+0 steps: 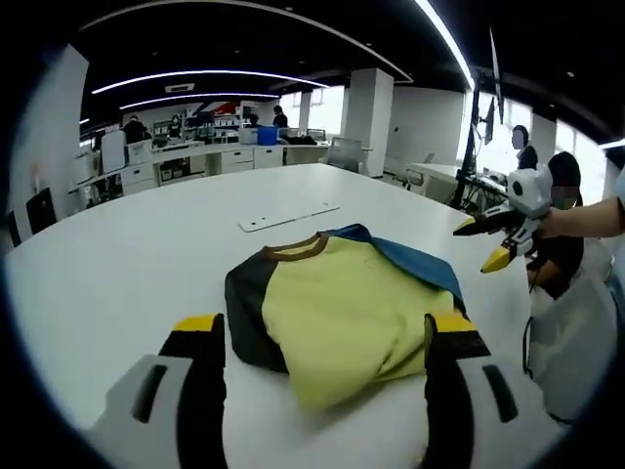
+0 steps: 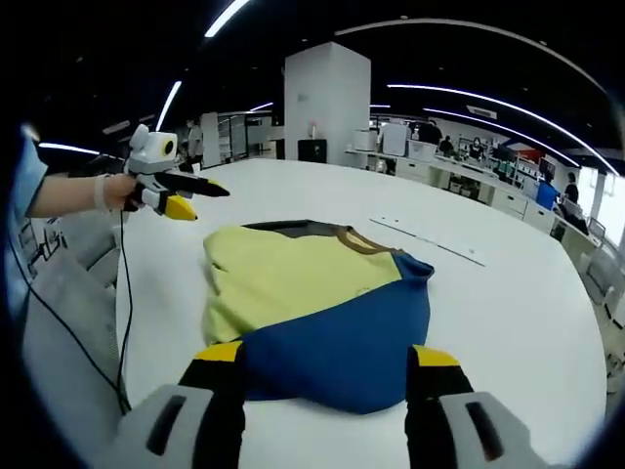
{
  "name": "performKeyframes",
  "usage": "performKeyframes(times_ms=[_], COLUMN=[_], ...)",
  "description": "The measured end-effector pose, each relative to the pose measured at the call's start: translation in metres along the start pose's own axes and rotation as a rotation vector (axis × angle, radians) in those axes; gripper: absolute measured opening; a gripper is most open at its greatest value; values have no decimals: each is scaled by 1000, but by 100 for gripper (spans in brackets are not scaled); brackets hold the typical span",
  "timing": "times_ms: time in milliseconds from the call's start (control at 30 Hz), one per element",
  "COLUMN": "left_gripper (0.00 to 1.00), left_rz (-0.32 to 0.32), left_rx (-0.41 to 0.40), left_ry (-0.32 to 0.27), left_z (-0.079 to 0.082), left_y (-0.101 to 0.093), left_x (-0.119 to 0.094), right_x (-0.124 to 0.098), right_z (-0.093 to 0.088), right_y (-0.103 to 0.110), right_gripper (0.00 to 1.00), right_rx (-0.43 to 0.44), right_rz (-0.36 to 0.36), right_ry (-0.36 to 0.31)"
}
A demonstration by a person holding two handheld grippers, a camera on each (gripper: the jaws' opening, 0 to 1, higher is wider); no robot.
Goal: Fold the garment on the visible template until the final outline fits inside the template.
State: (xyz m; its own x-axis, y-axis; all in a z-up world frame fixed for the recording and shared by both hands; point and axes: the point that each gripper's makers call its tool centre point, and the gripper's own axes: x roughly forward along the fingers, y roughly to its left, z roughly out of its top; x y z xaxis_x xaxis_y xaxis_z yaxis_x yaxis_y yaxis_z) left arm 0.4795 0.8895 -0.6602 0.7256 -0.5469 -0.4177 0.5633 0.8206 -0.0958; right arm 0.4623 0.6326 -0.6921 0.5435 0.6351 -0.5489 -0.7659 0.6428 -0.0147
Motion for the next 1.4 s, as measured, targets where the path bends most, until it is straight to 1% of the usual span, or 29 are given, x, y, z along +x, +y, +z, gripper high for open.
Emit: performKeyframes(times_ms=[33, 100, 133, 200, 233, 267, 333, 400, 500, 567, 633, 700, 767, 900, 1000, 1067, 1133, 1200, 1233, 1267, 1333, 1400], left_gripper=[81, 81, 81, 82, 82, 82, 82, 82, 83, 84, 86, 87, 89, 91, 90, 90, 90, 89, 89, 89, 88, 88], left_rz=[7, 15, 16, 21, 24, 25, 29, 34, 38, 35, 34, 36, 38, 36, 36, 39, 39, 33, 34, 36, 34, 28], left_rx=[5, 6, -1, -8, -12, -13, -20, -22, -25, -20, -15, -5, 6, 24, -9, -8, -6, -22, -27, -27, -30, -32], left_ry=[-1, 6, 8, 13, 13, 15, 18, 24, 33, 41, 56, 65, 73, 86, 73, 75, 80, 76, 74, 75, 77, 80], left_z=[-1, -5, -7, -12, -13, -15, -18, -22, -26, -29, -34, -36, -38, -41, -42, -42, -44, -45, -45, -46, -47, -49], left_y=[1, 2, 3, 4, 5, 5, 6, 7, 8, 7, 8, 9, 9, 10, 11, 12, 11, 10, 10, 10, 8, 5], left_x=[-2, -6, -8, -12, -14, -15, -19, -22, -26, -29, -32, -36, -40, -44, -47, -48, -49, -49, -49, -48, -47, -46], right_x=[-1, -3, -3, -3, -2, -2, 0, 2, 10, 16, 22, 26, 28, 33, 36, 37, 37, 37, 36, 35, 30, 20], right_z=[0, 0, -1, -4, -7, -11, -20, -25, -39, -48, -54, -58, -59, -65, -70, -72, -71, -71, -71, -69, -64, -47], right_y=[4, 18, 26, 44, 50, 60, 73, 81, 96, 99, 100, 98, 98, 98, 96, 96, 95, 93, 90, 89, 88, 86], right_gripper=[54, 39, 36, 35, 34, 33, 30, 27, 25, 23, 21, 20, 18, 13, 12, 8, 6, 1, 0, 0, 0, 0], right_rx=[-5, -3, 6, -13, -26, -60, -92, -109, -159, -200, -193, -207, -208, -252, -288, -295, -280, -286, -288, -279, -209, -143], right_rz=[7, 50, 70, 112, 117, 141, 162, 182, 204, 200, 197, 184, 178, 160, 148, 142, 140, 129, 111, 110, 105, 110], right_ry=[3, -4, -3, 5, 15, 30, 58, 73, 113, 134, 146, 158, 157, 171, 182, 189, 185, 185, 187, 181, 168, 120])
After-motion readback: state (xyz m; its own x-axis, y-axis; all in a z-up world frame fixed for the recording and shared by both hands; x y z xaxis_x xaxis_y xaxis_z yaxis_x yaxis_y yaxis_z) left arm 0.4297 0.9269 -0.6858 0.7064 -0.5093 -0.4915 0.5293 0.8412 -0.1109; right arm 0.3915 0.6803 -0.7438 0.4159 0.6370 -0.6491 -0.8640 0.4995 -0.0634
